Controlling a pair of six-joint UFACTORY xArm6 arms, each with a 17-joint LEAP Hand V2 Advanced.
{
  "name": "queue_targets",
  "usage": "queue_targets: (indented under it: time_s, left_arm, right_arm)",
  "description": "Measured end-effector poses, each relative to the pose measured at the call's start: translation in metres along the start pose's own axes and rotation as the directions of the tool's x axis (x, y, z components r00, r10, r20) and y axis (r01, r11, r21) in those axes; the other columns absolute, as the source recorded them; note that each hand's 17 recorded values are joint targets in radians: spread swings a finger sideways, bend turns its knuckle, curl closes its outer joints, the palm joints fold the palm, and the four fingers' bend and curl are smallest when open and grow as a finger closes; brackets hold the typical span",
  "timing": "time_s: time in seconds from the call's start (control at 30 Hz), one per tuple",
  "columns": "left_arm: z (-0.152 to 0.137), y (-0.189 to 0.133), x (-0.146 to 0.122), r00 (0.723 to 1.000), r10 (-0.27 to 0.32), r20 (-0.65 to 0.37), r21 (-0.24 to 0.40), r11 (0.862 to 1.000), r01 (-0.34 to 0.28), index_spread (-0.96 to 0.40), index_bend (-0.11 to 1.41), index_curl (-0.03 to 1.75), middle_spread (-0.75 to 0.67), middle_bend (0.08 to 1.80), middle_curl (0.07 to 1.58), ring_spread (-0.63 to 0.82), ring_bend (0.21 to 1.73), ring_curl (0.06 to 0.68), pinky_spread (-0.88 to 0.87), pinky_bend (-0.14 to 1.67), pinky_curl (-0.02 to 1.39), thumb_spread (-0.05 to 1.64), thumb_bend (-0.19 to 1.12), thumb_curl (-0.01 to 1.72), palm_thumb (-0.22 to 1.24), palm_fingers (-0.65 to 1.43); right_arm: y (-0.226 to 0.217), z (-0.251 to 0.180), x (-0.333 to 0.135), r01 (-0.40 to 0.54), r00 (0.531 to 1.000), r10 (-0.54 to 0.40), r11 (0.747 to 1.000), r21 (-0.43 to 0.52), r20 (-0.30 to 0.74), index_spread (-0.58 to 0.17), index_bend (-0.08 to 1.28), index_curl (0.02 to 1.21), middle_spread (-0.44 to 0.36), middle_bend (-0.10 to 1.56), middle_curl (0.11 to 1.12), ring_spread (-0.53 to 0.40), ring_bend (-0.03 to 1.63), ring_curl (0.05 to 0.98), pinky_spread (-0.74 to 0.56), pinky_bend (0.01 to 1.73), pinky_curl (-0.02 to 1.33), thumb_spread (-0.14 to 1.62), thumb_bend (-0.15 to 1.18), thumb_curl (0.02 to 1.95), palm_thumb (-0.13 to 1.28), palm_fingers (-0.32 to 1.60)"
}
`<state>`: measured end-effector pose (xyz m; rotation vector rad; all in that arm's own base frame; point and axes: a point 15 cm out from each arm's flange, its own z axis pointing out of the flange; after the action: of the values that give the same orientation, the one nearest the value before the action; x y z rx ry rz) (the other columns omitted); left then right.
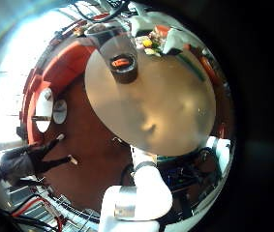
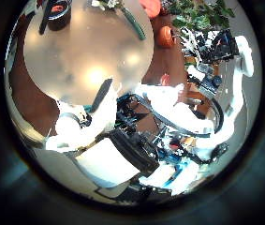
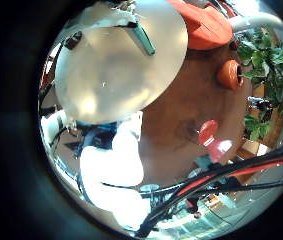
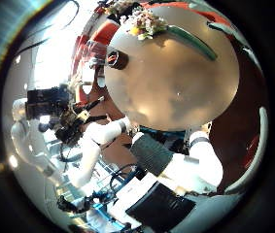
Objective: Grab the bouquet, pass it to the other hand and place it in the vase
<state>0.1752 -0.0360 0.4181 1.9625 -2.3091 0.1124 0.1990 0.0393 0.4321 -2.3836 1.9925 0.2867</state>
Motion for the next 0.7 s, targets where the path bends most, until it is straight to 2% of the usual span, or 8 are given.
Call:
queue_targets:
  time_s: [0.13, 0.37, 0.47, 0.7]
  left_arm:
    - [0.012, 0.010, 0.009, 0.998, 0.000, -0.055, -0.027, 1.000, -0.001, -0.10, 0.19, 0.43, 0.16, 0.20, 0.40, 0.26, 0.62, 0.159, 0.38, 0.28, 0.30, 1.15, -0.02, 0.34, 0.41, 0.37]
    - [0.023, 0.022, 0.006, 0.998, -0.025, -0.059, -0.042, 0.999, 0.022, -0.11, 0.19, 0.43, 0.15, 0.19, 0.39, 0.26, 0.61, 0.152, 0.38, 0.27, 0.31, 1.14, -0.02, 0.34, 0.41, 0.38]
    - [0.022, 0.023, 0.006, 0.998, -0.027, -0.063, -0.038, 0.999, 0.024, -0.11, 0.19, 0.43, 0.14, 0.19, 0.39, 0.26, 0.61, 0.150, 0.37, 0.26, 0.31, 1.14, -0.02, 0.34, 0.42, 0.38]
    - [0.028, 0.023, 0.017, 0.997, 0.018, -0.079, -0.057, 0.998, -0.022, -0.12, 0.19, 0.43, 0.14, 0.19, 0.39, 0.25, 0.60, 0.147, 0.37, 0.26, 0.31, 1.14, -0.02, 0.34, 0.42, 0.39]
  right_arm:
    - [-0.001, -0.004, 0.003, 0.011, 1.000, -0.011, 1.000, 0.014, -0.001, -0.372, 0.18, 0.35, -0.025, 0.35, 0.38, 0.005, 0.69, 0.214, 0.33, 0.76, 0.07, 1.12, -0.02, 0.32, 0.34, 0.28]
    - [-0.023, 0.000, 0.016, 0.002, 1.000, -0.002, 1.000, -0.012, 0.011, -0.367, 0.17, 0.33, -0.043, 0.37, 0.38, -0.027, 0.75, 0.220, 0.34, 0.75, 0.07, 1.12, -0.02, 0.31, 0.33, 0.36]
    - [-0.029, 0.002, 0.030, -0.026, 0.999, 0.026, 0.999, -0.020, 0.022, -0.359, 0.17, 0.33, -0.060, 0.39, 0.38, -0.051, 0.78, 0.223, 0.32, 0.75, 0.06, 1.12, -0.02, 0.31, 0.33, 0.39]
    - [-0.068, 0.014, 0.076, -0.135, 0.989, 0.138, 0.990, -0.052, 0.054, -0.314, 0.15, 0.30, -0.080, 0.47, 0.41, -0.088, 0.92, 0.254, 0.25, 0.77, 0.04, 1.12, -0.02, 0.32, 0.35, 0.48]
